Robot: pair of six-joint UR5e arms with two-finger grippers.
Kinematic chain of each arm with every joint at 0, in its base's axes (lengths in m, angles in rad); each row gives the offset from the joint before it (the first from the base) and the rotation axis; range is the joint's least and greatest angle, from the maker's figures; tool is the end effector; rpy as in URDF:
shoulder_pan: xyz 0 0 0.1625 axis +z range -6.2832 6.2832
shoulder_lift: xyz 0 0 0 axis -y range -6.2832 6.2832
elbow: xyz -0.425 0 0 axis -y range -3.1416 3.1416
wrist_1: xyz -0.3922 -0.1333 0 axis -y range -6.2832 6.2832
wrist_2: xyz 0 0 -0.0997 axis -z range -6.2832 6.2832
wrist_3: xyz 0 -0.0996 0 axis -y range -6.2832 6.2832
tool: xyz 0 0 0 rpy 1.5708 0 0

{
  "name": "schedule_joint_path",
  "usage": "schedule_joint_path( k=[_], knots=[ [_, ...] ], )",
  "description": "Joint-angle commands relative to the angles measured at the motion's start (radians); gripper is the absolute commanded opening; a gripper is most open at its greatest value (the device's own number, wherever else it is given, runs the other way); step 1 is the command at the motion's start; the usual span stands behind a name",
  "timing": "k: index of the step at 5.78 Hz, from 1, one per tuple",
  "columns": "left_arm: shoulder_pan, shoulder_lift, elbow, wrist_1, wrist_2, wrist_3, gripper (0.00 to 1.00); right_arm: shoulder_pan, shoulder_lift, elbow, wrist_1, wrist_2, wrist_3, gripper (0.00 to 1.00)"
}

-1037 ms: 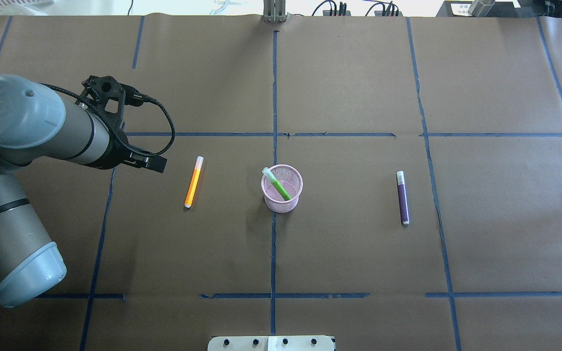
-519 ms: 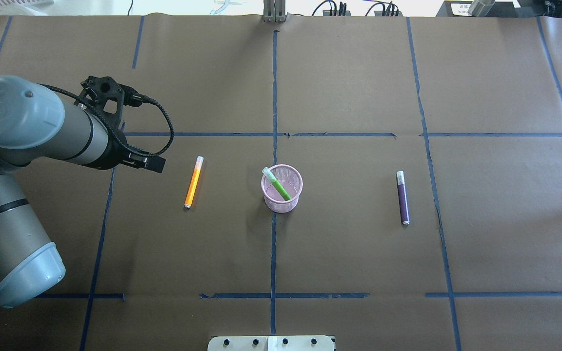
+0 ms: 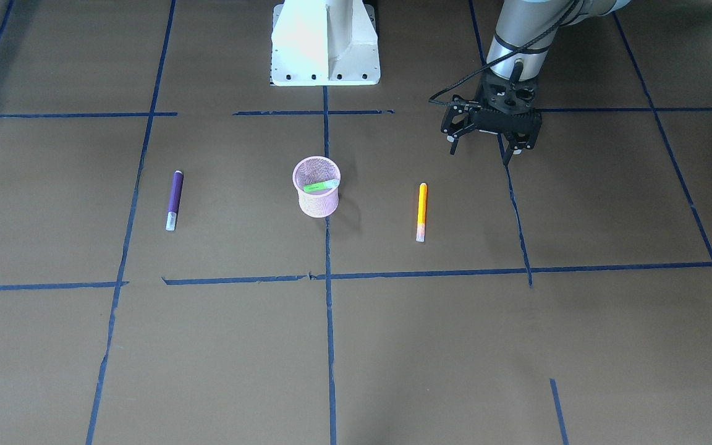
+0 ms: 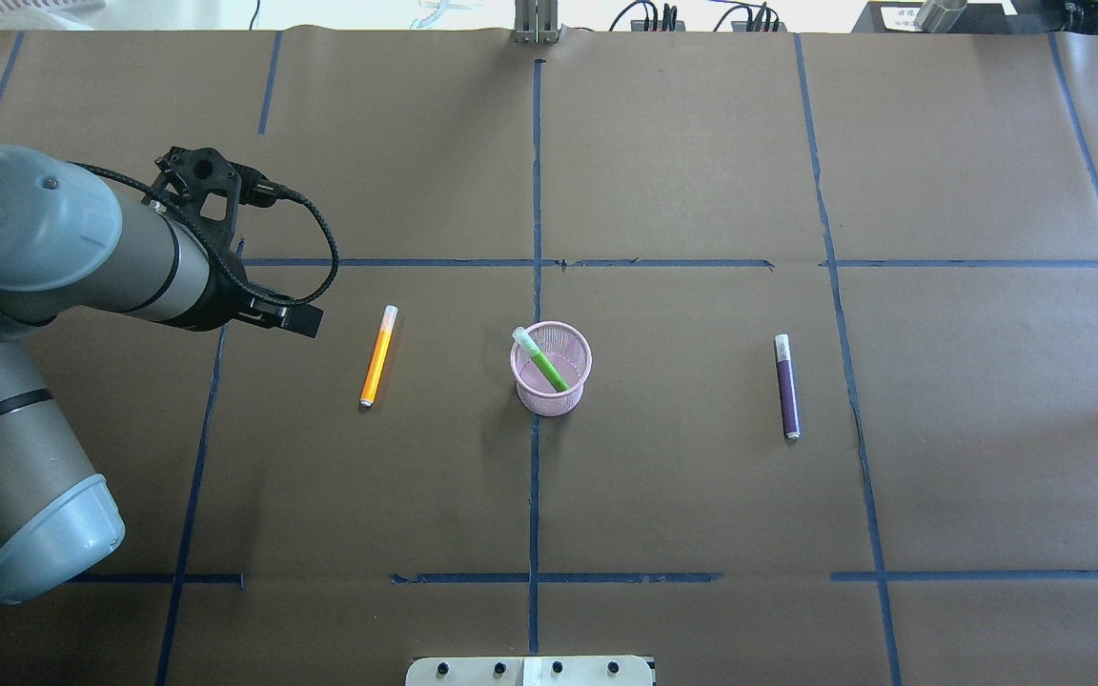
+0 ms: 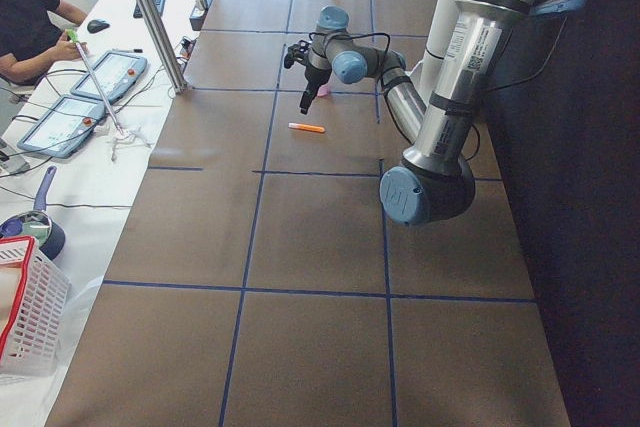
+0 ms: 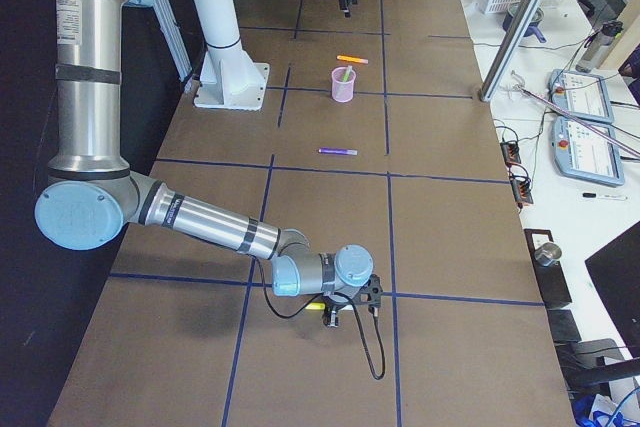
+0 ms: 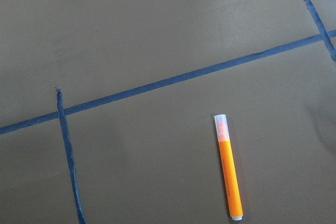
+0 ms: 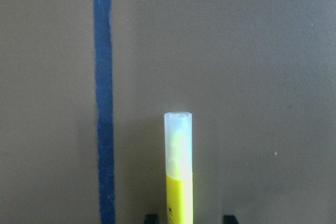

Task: Collect pens into pen holder
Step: 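Move the left gripper over the orange highlighter while the right gripper grasps the yellow highlighter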

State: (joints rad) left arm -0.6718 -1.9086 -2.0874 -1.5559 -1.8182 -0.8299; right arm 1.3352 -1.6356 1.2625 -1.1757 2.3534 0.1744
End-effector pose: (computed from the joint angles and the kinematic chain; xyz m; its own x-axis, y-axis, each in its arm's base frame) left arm 0.3524 -0.4194 0.2580 0.6967 0.2821 -0.6596 -0.0128 0.9242 0.3817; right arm -0.0411 -0.4415 0.7980 0.7160 -0.0092 0.6981 0.1108 0.9887 -0.1007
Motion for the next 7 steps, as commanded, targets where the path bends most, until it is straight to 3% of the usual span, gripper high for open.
schedule_joint_path(
  k=[1, 2, 3, 5, 6, 7],
  knots=[
    [0.0, 0.037, -0.04, -0.007, -0.004, 0.0, 1.0, -0.008, 0.003, 0.0, 0.001, -0.002, 0.0, 0.4],
    [0.0, 0.039, -0.045, -0.007, -0.003, 0.0, 1.0, -0.01, 0.007, 0.0, 0.001, -0.003, 0.002, 0.08],
    [0.0, 0.039, -0.045, -0.007, -0.003, 0.0, 1.0, -0.01, 0.016, 0.006, 0.002, 0.001, 0.0, 0.0],
    [0.0, 0.039, -0.046, -0.007, -0.003, 0.0, 1.0, -0.005, -0.007, 0.081, 0.037, 0.006, 0.011, 0.0],
    [0.0, 0.039, -0.046, -0.007, -0.003, 0.0, 1.0, -0.007, -0.112, 0.27, 0.123, -0.014, 0.086, 0.0],
    [0.0, 0.04, -0.049, -0.007, -0.004, -0.002, 1.0, -0.013, -0.113, 0.341, 0.199, -0.003, 0.179, 0.0]
  ],
)
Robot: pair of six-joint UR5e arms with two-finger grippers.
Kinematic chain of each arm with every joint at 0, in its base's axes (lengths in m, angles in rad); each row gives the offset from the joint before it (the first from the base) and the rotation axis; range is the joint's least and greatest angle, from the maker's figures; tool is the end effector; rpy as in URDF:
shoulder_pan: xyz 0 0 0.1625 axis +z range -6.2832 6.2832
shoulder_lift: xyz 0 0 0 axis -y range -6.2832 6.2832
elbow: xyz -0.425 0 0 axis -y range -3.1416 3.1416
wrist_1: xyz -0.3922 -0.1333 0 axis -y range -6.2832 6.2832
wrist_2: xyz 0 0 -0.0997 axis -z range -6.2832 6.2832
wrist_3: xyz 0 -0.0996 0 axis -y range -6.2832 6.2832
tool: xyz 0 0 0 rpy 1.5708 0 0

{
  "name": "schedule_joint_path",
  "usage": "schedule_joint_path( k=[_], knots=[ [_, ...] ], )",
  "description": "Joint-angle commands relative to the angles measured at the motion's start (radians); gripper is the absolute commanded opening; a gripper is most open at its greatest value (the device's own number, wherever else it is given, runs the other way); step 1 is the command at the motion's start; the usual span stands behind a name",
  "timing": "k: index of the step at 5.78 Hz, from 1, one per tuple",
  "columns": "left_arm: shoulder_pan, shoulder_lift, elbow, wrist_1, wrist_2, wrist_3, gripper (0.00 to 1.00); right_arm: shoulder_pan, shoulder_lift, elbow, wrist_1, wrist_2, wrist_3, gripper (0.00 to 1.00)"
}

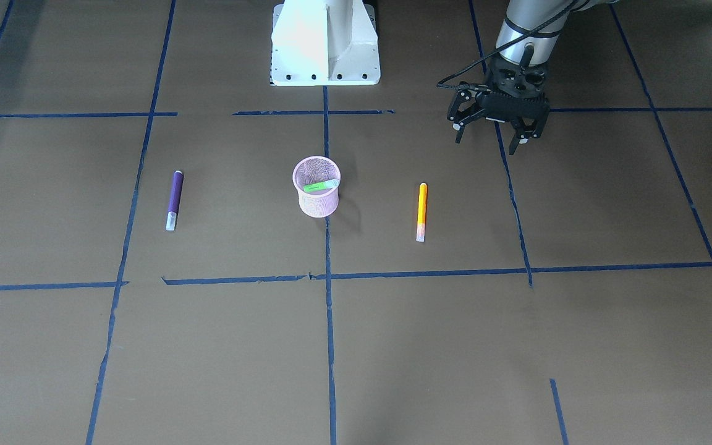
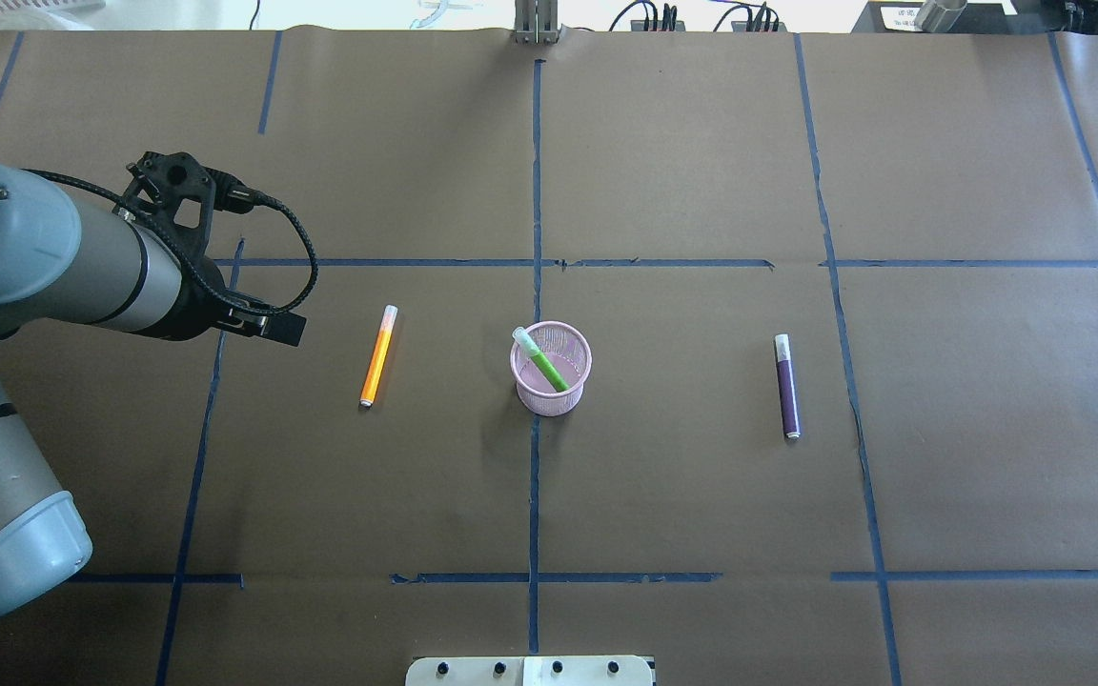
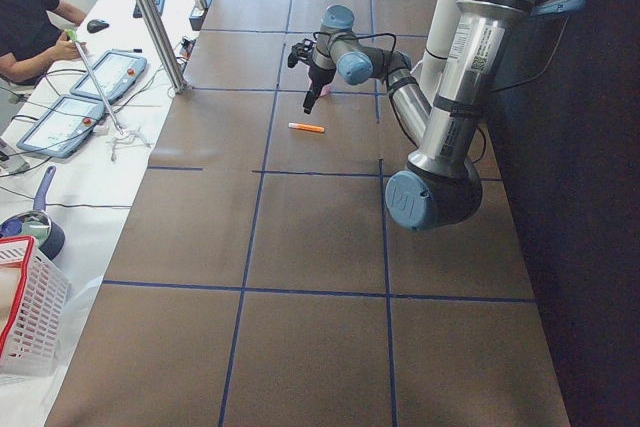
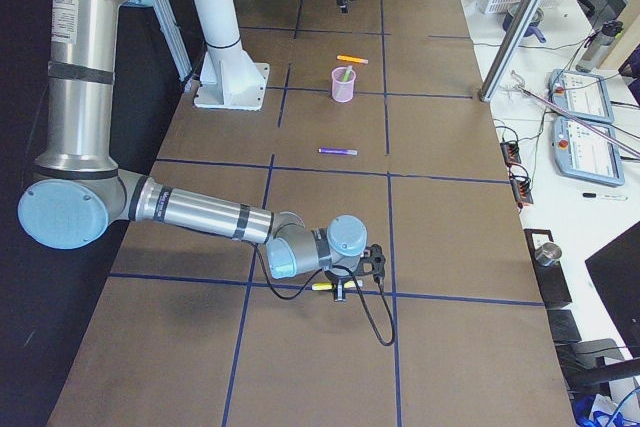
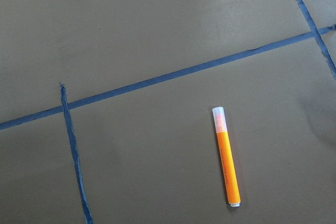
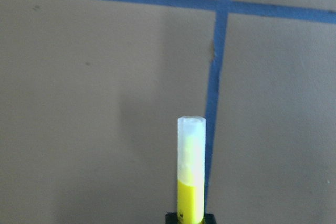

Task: Collect pens into pen holder
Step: 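Carry the yellow highlighter with the right gripper and drop it into the cup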

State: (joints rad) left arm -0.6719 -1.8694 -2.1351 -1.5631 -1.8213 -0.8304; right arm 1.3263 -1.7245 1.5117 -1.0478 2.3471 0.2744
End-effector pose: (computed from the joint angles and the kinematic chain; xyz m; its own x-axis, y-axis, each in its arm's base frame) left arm 0.3380 -0.4076 0.2588 0.6871 0.2886 -0.6668 -0.0093 0.9212 0.3891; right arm -0.0437 -0.4374 0.7026 0.6790 -0.1156 0.7250 0.0483 0.9924 0.1130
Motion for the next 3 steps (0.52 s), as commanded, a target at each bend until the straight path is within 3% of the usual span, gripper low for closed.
schedule_joint_path(
  k=[1, 2, 3],
  knots=[
    [0.0, -0.001, -0.002, -0.002, -0.003, -0.004, 1.0, -0.109, -0.023, 0.202, 0.192, -0.006, 0.255, 0.0],
    [0.002, -0.001, -0.002, 0.0, -0.003, -0.006, 1.0, -0.221, 0.002, 0.238, 0.318, -0.043, 0.426, 0.0],
    [0.003, -0.001, 0.001, 0.0, -0.003, -0.006, 1.0, -0.278, 0.031, 0.302, 0.339, -0.105, 0.55, 0.0]
  ],
)
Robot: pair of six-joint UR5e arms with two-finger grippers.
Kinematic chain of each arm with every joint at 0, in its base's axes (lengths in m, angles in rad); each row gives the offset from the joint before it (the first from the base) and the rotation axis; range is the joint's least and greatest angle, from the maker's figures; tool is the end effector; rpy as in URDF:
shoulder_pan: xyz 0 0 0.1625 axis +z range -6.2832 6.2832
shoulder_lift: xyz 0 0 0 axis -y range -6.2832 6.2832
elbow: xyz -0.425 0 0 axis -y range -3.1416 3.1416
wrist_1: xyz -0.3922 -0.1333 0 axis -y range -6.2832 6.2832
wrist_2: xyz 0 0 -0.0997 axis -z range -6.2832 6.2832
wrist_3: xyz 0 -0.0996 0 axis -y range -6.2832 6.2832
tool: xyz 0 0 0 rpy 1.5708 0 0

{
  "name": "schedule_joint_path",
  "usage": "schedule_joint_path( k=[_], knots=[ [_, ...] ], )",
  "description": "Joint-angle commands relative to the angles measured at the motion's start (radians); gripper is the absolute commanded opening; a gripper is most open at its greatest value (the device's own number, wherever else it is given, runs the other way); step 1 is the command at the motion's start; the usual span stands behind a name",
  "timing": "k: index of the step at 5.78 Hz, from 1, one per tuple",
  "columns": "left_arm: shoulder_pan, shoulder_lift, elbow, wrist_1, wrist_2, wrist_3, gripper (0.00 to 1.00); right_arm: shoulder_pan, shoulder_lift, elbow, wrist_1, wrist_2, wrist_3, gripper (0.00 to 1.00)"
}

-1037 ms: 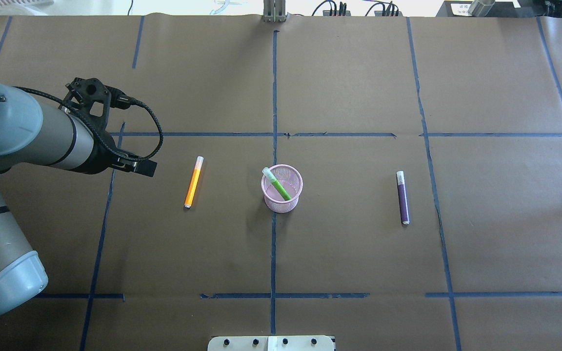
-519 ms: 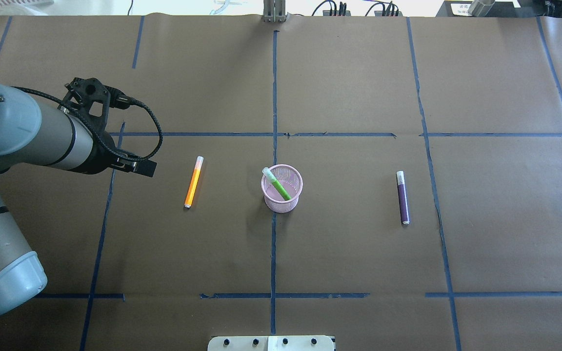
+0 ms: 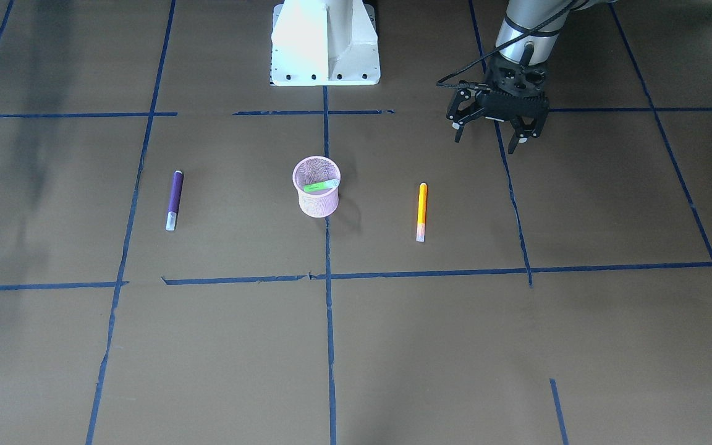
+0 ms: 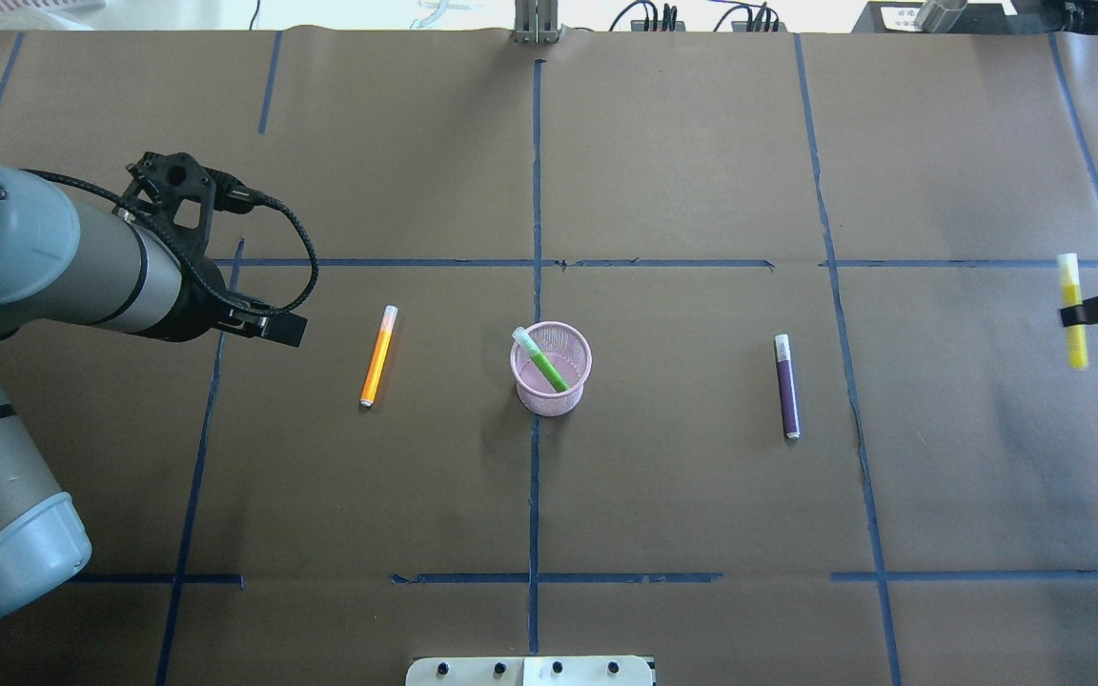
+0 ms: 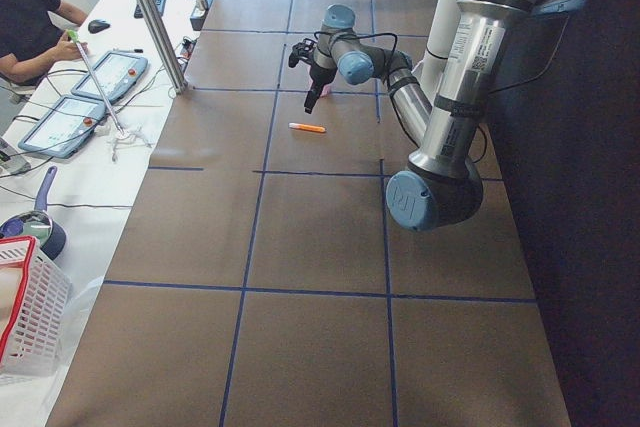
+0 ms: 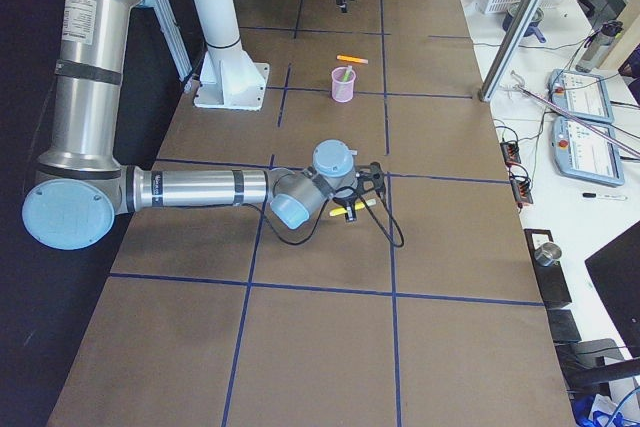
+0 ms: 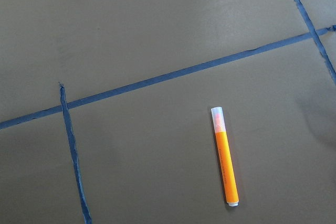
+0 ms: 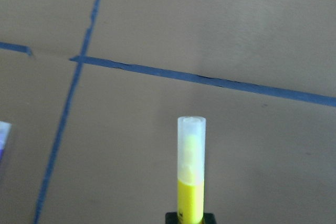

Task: Collect pens into pen holder
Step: 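Carry the yellow highlighter with the right gripper and drop it into the cup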

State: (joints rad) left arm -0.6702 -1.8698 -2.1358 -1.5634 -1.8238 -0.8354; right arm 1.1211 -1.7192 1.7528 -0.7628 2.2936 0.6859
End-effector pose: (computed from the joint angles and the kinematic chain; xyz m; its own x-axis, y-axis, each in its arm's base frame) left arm 0.3387 -0.4067 0.2582 0.6847 0.2861 -0.6703 -0.0083 0.9227 0.3854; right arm -0.1354 -0.4357 0.5451 0.5402 -0.2160 0.8134 -0.0678 0.9522 0.2979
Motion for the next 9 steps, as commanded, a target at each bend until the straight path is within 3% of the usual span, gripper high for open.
schedule_joint_path(
  k=[1, 2, 4, 6, 8, 9],
  knots=[
    [0.006, -0.002, 0.004, 0.0, 0.0, -0.004, 1.0, -0.137, 0.07, 0.126, 0.053, -0.125, 0.25, 0.0],
    [0.007, -0.009, 0.008, -0.001, 0.0, -0.005, 1.0, -0.261, 0.186, 0.143, 0.051, -0.248, 0.406, 0.0],
    [0.012, -0.014, 0.026, -0.003, -0.002, 0.001, 1.0, -0.578, 0.288, 0.206, 0.04, -0.722, 0.61, 0.0],
    [0.012, -0.014, 0.028, -0.003, -0.002, 0.002, 1.0, -0.709, 0.425, 0.203, -0.021, -0.999, 0.664, 0.0],
    [0.014, -0.015, 0.028, -0.004, -0.002, -0.004, 1.0, -0.908, 0.556, 0.145, -0.095, -1.431, 0.664, 0.0],
    [0.014, -0.014, 0.034, -0.004, -0.002, 0.001, 1.0, -0.928, 0.569, 0.095, -0.096, -1.48, 0.664, 0.0]
  ],
)
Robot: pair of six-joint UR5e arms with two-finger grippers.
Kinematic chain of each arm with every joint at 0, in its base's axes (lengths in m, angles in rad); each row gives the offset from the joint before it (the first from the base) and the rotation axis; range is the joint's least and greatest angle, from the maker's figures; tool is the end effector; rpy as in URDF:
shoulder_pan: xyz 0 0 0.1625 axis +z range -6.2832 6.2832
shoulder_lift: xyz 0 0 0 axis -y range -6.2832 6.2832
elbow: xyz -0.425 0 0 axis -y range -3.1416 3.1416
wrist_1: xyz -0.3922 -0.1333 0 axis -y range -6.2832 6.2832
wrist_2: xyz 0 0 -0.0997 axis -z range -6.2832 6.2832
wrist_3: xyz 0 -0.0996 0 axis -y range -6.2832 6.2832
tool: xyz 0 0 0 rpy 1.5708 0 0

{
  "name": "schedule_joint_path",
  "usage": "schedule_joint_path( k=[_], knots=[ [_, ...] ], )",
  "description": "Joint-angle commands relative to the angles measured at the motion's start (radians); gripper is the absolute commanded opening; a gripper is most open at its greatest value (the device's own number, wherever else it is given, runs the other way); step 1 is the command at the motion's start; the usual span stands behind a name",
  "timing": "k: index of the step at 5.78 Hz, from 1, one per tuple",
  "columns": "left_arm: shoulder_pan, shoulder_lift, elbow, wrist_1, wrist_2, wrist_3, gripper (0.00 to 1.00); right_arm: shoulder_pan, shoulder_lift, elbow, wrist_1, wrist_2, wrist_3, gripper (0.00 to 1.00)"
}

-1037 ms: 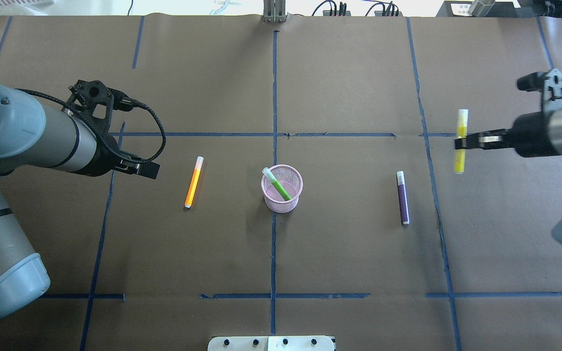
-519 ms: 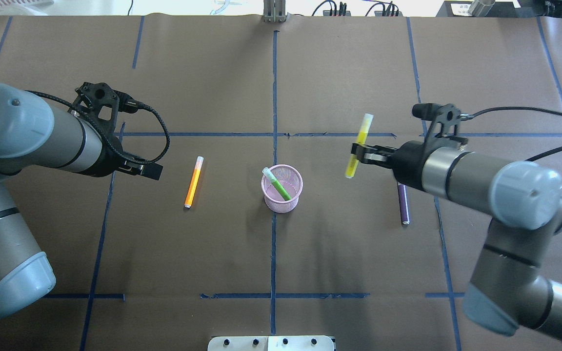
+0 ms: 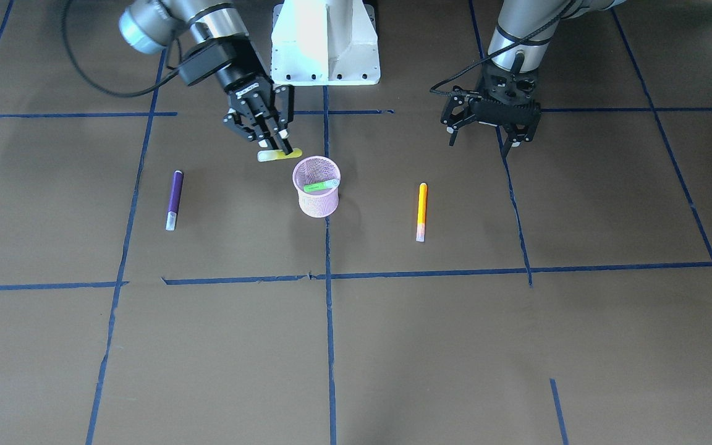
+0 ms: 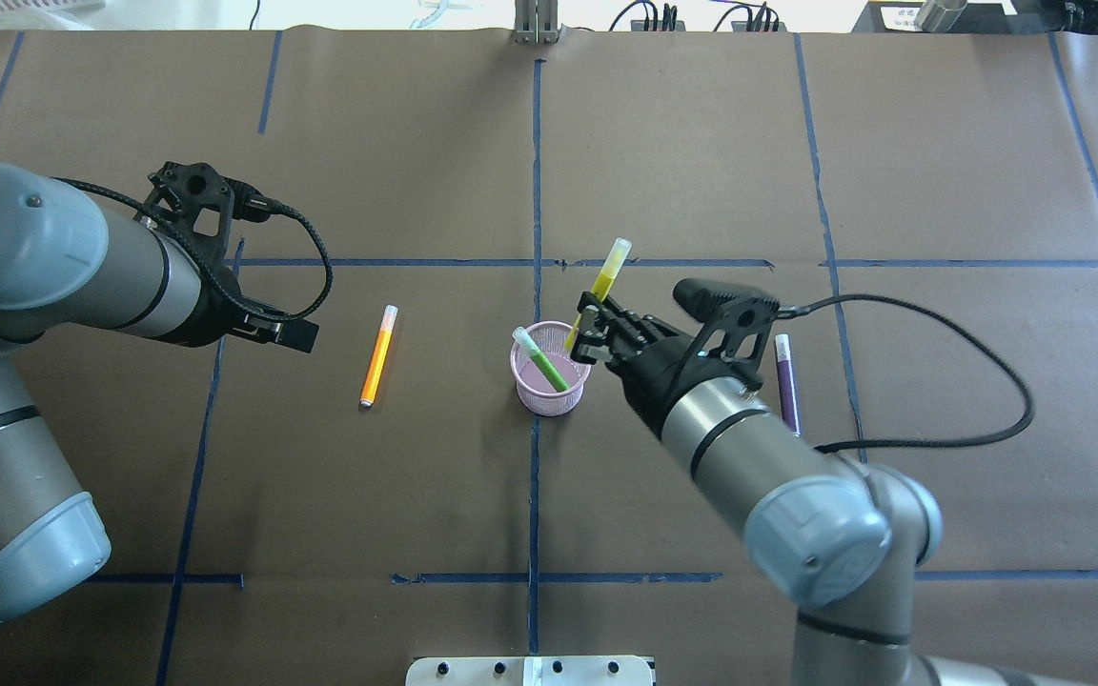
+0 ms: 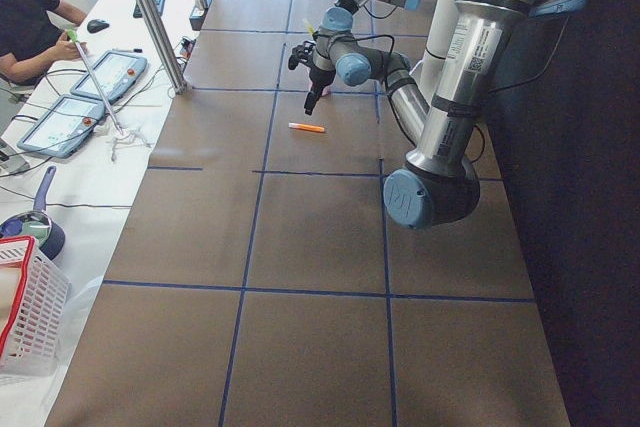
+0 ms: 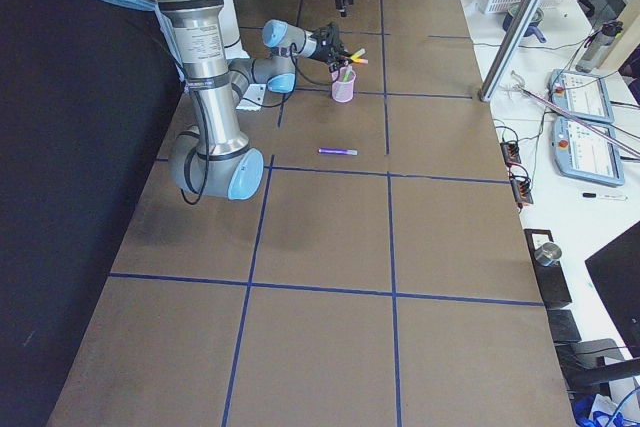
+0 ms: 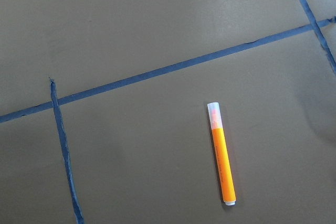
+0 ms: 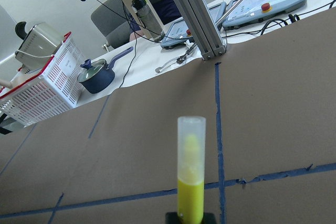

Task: Collect pens into pen holder
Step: 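Carry the yellow highlighter with the right gripper and drop it into the cup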

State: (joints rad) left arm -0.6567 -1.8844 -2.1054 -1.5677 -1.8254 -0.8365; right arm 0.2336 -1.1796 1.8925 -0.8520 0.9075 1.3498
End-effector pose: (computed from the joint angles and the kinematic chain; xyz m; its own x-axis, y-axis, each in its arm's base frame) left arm 0.3527 -0.4085 0.2620 0.6861 0.2899 -0.6673 -0.0244 0.9258 0.3772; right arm -0.4903 -0.3167 0.2110 0.3016 -0.1058 0.9475 -0.7272 0.6172 0.3004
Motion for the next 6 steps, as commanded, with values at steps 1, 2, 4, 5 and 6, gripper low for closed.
schedule_joint_path(
  k=[1, 2, 4, 5, 6],
  knots=[
    [0.0, -0.001, 0.004, 0.0, 0.0, -0.001, 1.0, -0.043, 0.028, -0.052, -0.013, -0.116, 0.0, 0.03],
    [0.0, -0.001, 0.004, 0.0, 0.001, -0.004, 1.0, -0.054, 0.041, -0.085, -0.054, -0.165, 0.0, 0.04],
    [0.002, -0.022, 0.025, -0.002, 0.002, -0.009, 1.0, -0.056, 0.095, -0.159, -0.048, -0.197, 0.0, 0.35],
    [0.003, -0.044, 0.051, -0.002, 0.002, -0.01, 1.0, -0.056, 0.101, -0.161, -0.056, -0.197, 0.0, 0.87],
    [0.011, -0.077, 0.105, -0.003, 0.003, 0.005, 1.0, -0.056, 0.1, -0.158, -0.056, -0.194, 0.0, 0.99]
  ],
)
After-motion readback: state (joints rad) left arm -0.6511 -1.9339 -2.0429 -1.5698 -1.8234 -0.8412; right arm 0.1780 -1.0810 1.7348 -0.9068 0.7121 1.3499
